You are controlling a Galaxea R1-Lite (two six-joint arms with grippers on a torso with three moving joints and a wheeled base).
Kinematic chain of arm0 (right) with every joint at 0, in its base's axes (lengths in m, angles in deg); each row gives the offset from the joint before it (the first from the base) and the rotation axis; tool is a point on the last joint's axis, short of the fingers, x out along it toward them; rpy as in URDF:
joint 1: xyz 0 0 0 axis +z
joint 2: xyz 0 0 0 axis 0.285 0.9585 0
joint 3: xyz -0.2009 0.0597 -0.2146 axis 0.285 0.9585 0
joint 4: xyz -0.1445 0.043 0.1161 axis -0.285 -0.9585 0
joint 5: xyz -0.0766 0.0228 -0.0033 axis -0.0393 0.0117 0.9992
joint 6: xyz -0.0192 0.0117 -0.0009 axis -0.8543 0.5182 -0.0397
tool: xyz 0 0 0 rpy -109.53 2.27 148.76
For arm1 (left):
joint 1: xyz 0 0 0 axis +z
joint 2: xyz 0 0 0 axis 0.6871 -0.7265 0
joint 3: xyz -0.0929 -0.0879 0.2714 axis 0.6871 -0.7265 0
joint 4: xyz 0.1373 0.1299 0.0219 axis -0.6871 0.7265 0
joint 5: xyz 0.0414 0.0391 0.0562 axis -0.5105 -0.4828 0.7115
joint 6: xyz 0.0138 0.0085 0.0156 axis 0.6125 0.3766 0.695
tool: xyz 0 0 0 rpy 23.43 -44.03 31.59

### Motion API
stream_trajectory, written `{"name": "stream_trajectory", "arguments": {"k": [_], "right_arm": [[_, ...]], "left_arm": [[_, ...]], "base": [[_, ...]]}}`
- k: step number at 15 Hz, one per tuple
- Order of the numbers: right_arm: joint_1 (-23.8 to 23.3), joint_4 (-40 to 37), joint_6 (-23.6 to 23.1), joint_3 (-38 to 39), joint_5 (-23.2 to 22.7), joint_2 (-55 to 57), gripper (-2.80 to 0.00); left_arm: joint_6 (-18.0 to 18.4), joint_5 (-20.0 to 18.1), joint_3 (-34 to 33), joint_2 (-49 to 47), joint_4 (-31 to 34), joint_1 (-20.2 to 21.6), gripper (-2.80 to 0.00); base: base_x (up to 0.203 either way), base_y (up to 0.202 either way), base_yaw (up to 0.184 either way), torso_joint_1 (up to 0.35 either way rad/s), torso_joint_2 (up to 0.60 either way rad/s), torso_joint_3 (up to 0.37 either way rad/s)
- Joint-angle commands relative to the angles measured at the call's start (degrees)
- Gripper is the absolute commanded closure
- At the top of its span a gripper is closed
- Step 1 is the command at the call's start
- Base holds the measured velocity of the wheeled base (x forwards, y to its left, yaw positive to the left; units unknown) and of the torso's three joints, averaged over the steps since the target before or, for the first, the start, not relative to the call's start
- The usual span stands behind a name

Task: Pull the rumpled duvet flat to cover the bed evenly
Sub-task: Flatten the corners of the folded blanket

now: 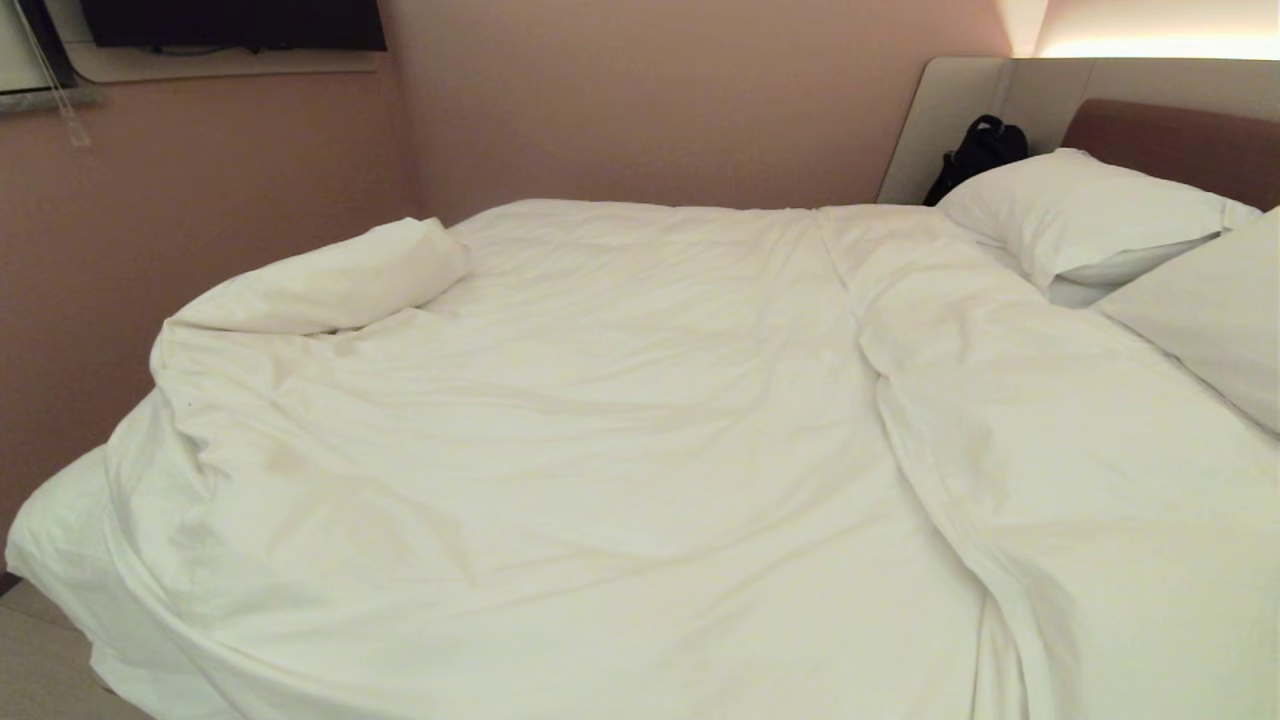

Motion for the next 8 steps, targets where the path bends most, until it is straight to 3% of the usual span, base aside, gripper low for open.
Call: {"name": "stream_trajectory", "arguments": {"k": [1,5,8], "right_arm": [[-0.1,-0.5,-3.9,0.6,-4.5,0.8,-2.80],[3.4,-0.5,-8.8,3.0,-4.1,2.4,-2.80],[6.0,-0.6,-12.8,4.8,-0.8,2.8,-2.80]], "left_arm": [[0.1,0.0,0.0,0.0,0.0,0.0,0.00],[0.0,0.0,0.0,0.0,0.0,0.0,0.00],[0.0,-0.1,0.1,0.0,0.0,0.0,0.00]], "base": [[0.000,0.000,0.000,0.000,0.00,0.000],[0.000,0.000,0.000,0.000,0.00,0.000],[0.000,0.000,0.000,0.000,0.00,0.000]]}}
